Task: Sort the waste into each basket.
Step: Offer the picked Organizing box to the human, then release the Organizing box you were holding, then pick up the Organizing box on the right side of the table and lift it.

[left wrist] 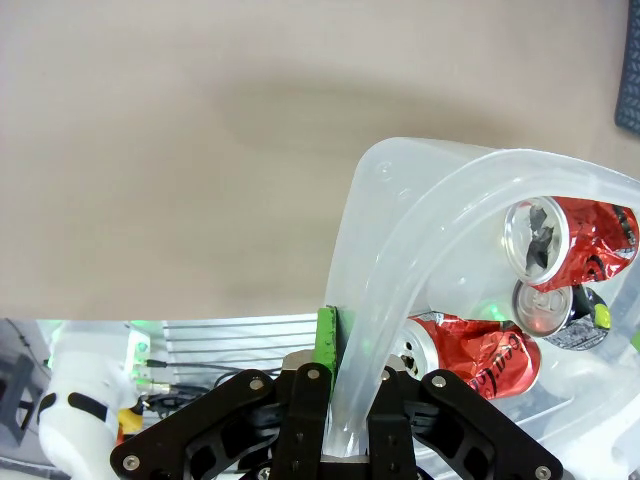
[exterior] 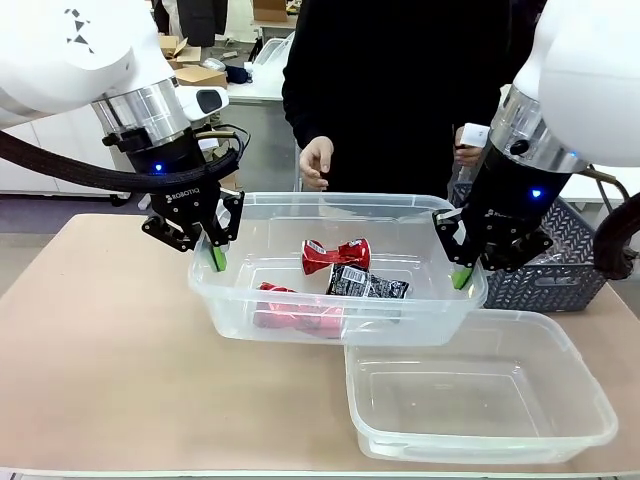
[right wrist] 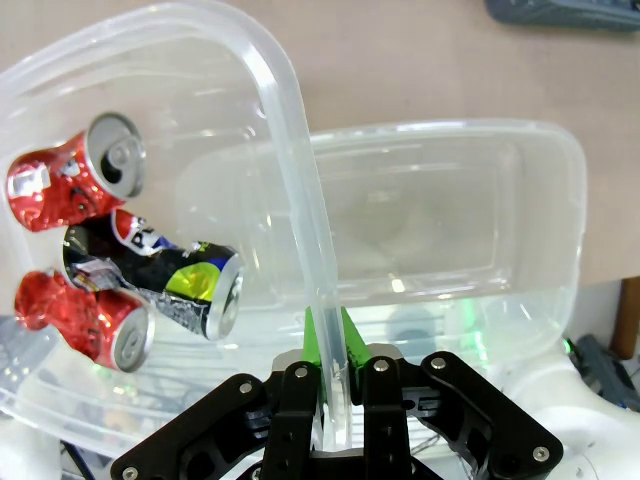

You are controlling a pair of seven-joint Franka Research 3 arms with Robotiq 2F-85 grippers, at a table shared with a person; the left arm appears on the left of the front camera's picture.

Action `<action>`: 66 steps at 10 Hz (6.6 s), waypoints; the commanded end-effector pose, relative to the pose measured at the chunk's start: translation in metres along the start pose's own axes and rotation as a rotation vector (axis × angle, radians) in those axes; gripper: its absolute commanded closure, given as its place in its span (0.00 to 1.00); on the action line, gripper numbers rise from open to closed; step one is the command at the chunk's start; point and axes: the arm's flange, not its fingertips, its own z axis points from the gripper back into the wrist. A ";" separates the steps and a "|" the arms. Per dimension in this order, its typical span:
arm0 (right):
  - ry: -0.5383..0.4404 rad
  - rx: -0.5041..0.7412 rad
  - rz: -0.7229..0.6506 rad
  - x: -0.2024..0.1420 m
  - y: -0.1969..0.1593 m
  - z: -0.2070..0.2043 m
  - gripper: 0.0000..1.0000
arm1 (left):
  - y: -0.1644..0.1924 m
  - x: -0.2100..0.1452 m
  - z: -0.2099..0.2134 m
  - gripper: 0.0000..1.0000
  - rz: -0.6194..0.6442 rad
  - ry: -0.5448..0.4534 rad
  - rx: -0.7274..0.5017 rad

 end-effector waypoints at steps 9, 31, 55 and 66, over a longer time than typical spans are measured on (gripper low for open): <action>0.113 -0.072 0.088 0.139 0.006 0.013 0.94 | -0.015 0.115 0.030 0.95 0.039 -0.160 0.008; 0.100 -0.048 0.050 0.218 0.018 -0.029 0.39 | -0.020 0.186 0.000 0.37 0.067 -0.154 0.028; -0.196 0.175 0.033 -0.014 -0.026 0.097 0.00 | 0.014 -0.020 0.112 0.00 -0.294 -0.363 -0.112; -0.134 0.156 -0.098 -0.103 -0.110 0.039 0.00 | -0.012 -0.095 0.018 0.00 -0.300 -0.245 -0.172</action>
